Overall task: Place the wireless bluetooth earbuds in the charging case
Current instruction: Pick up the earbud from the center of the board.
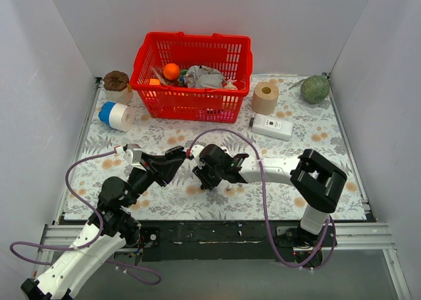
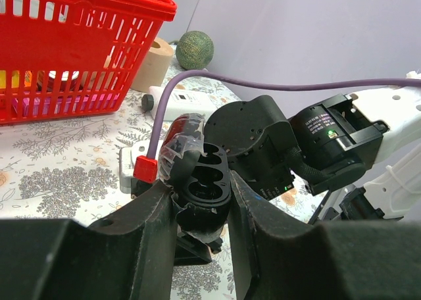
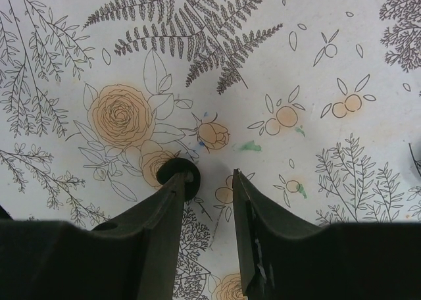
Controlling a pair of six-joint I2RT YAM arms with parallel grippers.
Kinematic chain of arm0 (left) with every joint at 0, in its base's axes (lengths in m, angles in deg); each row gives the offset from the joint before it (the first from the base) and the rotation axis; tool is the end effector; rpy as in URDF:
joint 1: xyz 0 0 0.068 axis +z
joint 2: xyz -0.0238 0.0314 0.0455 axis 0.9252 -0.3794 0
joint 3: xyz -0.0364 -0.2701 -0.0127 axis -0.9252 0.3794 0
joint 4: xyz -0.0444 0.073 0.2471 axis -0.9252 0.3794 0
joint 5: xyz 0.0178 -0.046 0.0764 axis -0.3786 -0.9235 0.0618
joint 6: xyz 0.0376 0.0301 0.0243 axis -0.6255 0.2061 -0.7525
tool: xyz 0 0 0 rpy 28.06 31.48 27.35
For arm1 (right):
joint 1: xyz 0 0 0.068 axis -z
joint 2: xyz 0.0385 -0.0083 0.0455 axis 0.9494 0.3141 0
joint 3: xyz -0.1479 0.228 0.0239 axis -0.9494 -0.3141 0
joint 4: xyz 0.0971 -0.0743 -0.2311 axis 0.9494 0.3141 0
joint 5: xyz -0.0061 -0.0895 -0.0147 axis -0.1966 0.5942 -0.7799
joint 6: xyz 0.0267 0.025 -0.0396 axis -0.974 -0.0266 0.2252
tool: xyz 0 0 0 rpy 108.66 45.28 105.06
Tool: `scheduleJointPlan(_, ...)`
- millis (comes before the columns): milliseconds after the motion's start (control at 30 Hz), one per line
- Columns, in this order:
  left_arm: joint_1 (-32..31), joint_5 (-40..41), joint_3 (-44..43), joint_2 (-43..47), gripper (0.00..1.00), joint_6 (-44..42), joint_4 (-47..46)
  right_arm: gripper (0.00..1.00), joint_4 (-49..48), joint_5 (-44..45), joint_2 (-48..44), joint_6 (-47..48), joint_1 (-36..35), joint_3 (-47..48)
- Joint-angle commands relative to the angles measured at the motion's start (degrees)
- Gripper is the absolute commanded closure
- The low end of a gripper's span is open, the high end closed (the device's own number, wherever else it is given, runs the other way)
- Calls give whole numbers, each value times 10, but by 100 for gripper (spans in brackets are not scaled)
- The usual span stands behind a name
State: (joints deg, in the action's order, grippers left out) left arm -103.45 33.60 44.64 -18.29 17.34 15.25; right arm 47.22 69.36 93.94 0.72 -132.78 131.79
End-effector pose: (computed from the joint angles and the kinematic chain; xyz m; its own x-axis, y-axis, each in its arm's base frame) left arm 0.0922 -0.0721 0.2672 -0.5661 -0.6945 -0.4441 0.4005 0.2392 -0.8845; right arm 0.1726 0.3121 0.1721 -0.4438 -0.6007 -0.6650 -0.8333 0.5496 0.0597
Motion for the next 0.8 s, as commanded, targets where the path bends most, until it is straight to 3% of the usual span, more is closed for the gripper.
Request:
scheduleJointPlan(0, -1, 3, -9, 4, 100, -2, -2, 57, -7, 14, 12, -3, -11, 16)
scheduleJointPlan(767, -1, 0, -8, 12, 100, 4, 3, 63, -15, 29, -15, -32, -45, -24)
